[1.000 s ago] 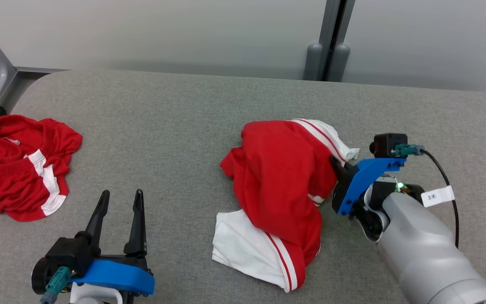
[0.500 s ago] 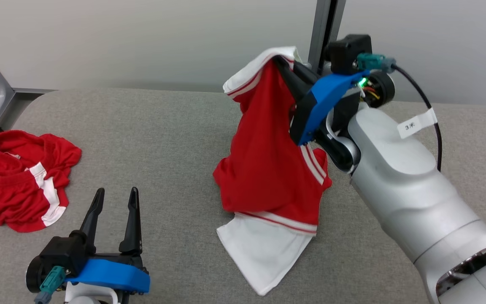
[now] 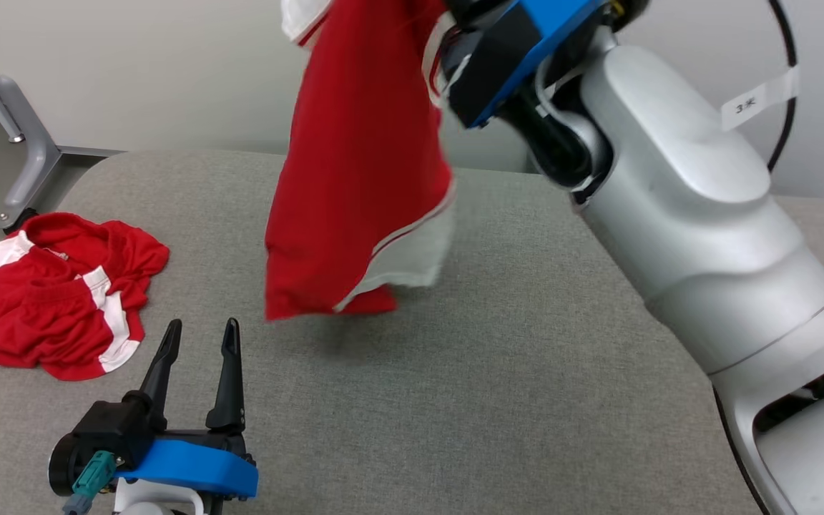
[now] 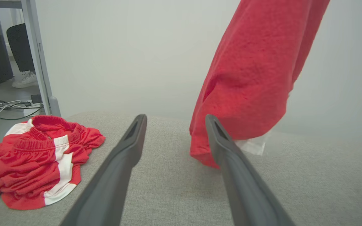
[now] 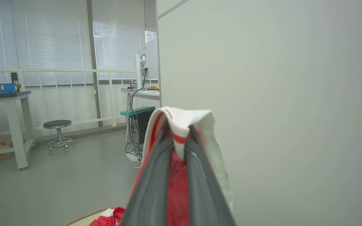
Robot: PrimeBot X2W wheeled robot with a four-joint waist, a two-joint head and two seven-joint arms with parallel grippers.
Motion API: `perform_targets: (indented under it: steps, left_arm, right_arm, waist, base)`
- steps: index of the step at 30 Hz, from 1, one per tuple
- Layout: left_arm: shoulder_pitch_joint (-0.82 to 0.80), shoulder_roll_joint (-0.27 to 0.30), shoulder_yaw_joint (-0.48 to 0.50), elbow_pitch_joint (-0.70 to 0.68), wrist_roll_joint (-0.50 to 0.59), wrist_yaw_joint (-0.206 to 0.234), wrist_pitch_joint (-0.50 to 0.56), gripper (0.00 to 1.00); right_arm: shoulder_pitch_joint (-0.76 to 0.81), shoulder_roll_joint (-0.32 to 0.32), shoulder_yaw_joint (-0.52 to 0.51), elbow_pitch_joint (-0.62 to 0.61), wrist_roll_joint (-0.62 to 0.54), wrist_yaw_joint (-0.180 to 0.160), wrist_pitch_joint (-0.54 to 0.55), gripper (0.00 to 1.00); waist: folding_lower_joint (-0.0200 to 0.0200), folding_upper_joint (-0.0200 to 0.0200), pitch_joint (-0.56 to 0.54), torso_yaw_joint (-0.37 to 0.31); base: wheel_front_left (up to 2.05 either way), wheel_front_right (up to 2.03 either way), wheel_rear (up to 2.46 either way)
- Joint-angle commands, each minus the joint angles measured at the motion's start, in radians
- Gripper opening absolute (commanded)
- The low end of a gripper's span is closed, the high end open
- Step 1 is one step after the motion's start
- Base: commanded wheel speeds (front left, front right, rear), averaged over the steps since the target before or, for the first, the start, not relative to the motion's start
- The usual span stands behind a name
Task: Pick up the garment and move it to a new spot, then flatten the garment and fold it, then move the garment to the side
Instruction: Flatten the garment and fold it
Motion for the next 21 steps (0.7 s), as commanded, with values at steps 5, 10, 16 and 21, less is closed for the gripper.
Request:
perform_targets:
  steps: [5,10,16,21]
  left_arm:
    - [0.008,0.004,0.005,-0.003,-0.006,-0.002,-0.005,1.0]
    - [0.024,0.005,0.016,-0.01,-0.013,0.001,-0.005,1.0]
    - [0.04,0.005,0.024,-0.017,-0.015,0.005,-0.006,1.0]
    - [0.055,0.001,0.027,-0.019,-0.011,0.013,-0.006,1.0]
  right_arm:
    - [0.062,-0.006,-0.068,0.156,0.019,0.0,0.007,0.0]
    - [0.146,-0.004,-0.131,0.363,-0.019,0.0,-0.028,0.0]
    - [0.21,-0.006,-0.184,0.514,-0.072,0.0,-0.101,0.0]
    - [0.236,-0.005,-0.171,0.474,-0.117,0.0,-0.124,0.0]
  waist:
    - [0.0001,0.0,-0.001,-0.009]
    - [0.0001,0.0,-0.001,-0.037]
    - [0.0001,0.0,-0.008,-0.079]
    - [0.0001,0.0,-0.024,-0.116]
  base:
    - [0.0,0.0,0.0]
    - [0.0,0.0,0.0]
    - [0.0,0.0,0.0]
    - [0.0,0.0,0.0]
